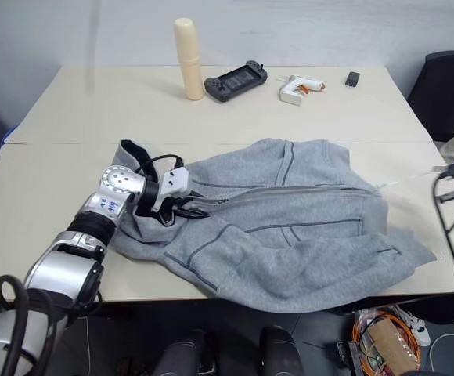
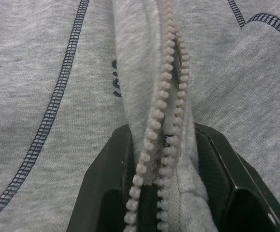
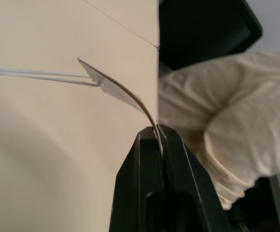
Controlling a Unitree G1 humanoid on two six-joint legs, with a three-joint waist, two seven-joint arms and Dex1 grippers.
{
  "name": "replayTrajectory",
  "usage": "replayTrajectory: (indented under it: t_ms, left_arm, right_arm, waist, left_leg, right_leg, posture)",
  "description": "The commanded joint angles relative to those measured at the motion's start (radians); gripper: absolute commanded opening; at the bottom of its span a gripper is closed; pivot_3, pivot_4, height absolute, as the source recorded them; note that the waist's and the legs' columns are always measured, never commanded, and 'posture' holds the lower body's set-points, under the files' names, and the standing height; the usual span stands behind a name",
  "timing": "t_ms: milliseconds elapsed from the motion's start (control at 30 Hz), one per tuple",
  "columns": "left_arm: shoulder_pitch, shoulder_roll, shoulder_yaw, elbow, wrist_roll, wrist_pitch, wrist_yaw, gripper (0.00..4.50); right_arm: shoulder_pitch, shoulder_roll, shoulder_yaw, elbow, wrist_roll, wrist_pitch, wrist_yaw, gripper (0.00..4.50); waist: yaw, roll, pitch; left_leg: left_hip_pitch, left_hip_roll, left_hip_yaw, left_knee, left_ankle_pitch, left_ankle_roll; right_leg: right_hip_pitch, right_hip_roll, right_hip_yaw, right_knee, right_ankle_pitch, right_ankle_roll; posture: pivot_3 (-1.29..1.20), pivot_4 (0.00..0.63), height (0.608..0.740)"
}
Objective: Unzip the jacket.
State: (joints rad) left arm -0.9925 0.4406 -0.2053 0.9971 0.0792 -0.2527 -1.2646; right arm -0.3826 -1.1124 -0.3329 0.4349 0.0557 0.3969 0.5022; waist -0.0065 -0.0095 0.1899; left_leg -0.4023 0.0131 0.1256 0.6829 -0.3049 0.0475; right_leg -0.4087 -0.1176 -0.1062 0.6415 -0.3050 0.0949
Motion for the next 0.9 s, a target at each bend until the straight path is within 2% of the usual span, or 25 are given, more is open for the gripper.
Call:
replayTrajectory:
  t_ms: [33, 267, 467, 600, 733, 767, 867, 900]
  left_arm:
    - [0.051, 0.012, -0.032, 0.024, 0.035, 0.013, -0.018, 1.82]
    - [0.057, 0.011, -0.033, 0.015, 0.037, 0.016, -0.011, 1.82]
    - [0.065, 0.018, -0.031, 0.007, 0.036, 0.015, -0.011, 1.82]
    - [0.068, 0.023, -0.029, 0.004, 0.034, 0.016, -0.006, 1.82]
    - [0.081, 0.010, -0.001, -0.038, -0.012, 0.070, -0.025, 1.82]
    - [0.083, 0.008, 0.015, -0.061, -0.037, 0.105, -0.042, 1.82]
    - [0.091, 0.013, 0.055, -0.139, -0.104, 0.209, -0.087, 1.82]
    - [0.098, 0.027, 0.072, -0.196, -0.144, 0.274, -0.122, 1.81]
  right_arm:
    - [-0.052, -0.075, -0.069, 0.119, -0.008, -0.073, -0.032, 0.00]
    - [-0.134, -0.073, -0.038, 0.237, -0.011, -0.142, -0.045, 0.00]
    - [-0.275, -0.114, -0.020, 0.410, -0.039, -0.246, -0.133, 0.00]
    - [-0.339, -0.120, 0.002, 0.485, -0.041, -0.273, -0.115, 0.00]
    - [-0.275, -0.016, 0.006, 0.344, 0.112, -0.124, 0.194, 0.00]
    - [-0.214, 0.004, 0.001, 0.242, 0.169, -0.072, 0.271, 0.00]
    - [-0.064, 0.032, -0.028, -0.008, 0.273, 0.058, 0.371, 0.00]
    - [-0.011, 0.038, -0.051, -0.094, 0.307, 0.111, 0.385, 0.19]
  waist:
    - [-0.001, 0.001, -0.001]
    - [0.003, 0.003, -0.002]
    - [0.003, 0.005, -0.003]
    - [0.005, 0.005, -0.003]
    - [0.002, 0.006, -0.003]
    - [0.002, 0.006, -0.003]
    - [0.000, 0.006, -0.003]
    - [0.001, 0.007, -0.003]
  left_leg:
    - [0.000, 0.000, 0.000, 0.000, 0.000, 0.000]
    - [0.000, 0.000, 0.001, 0.000, 0.000, 0.000]
    - [0.000, 0.000, 0.001, 0.000, 0.000, 0.000]
    - [0.000, 0.000, 0.001, 0.000, 0.000, 0.000]
    - [0.000, 0.000, 0.001, 0.000, 0.000, 0.000]
    - [0.000, 0.000, 0.000, 0.000, 0.000, 0.000]
    - [-0.001, 0.001, 0.000, 0.000, 0.000, 0.000]
    - [-0.001, 0.001, 0.000, 0.000, 0.000, 0.000]
  right_leg:
    - [0.000, 0.000, 0.000, 0.000, 0.000, 0.000]
    - [0.000, 0.000, 0.001, 0.000, 0.000, 0.000]
    - [0.000, 0.000, 0.001, 0.000, 0.000, 0.000]
    - [0.000, -0.001, 0.001, -0.001, 0.000, 0.000]
    - [0.000, 0.000, 0.001, -0.001, 0.000, 0.000]
    - [0.000, 0.000, 0.001, -0.001, 0.000, 0.000]
    - [0.000, 0.001, 0.001, -0.001, 0.000, 0.000]
    - [0.000, 0.001, 0.001, -0.001, 0.000, 0.000]
  posture:
    - [0.00, 0.150, 0.740]
    - [0.00, 0.150, 0.740]
    - [0.00, 0.150, 0.740]
    - [0.00, 0.150, 0.740]
    - [0.00, 0.150, 0.740]
    - [0.00, 0.150, 0.740]
    - [0.00, 0.150, 0.740]
    - [0.00, 0.150, 0.740]
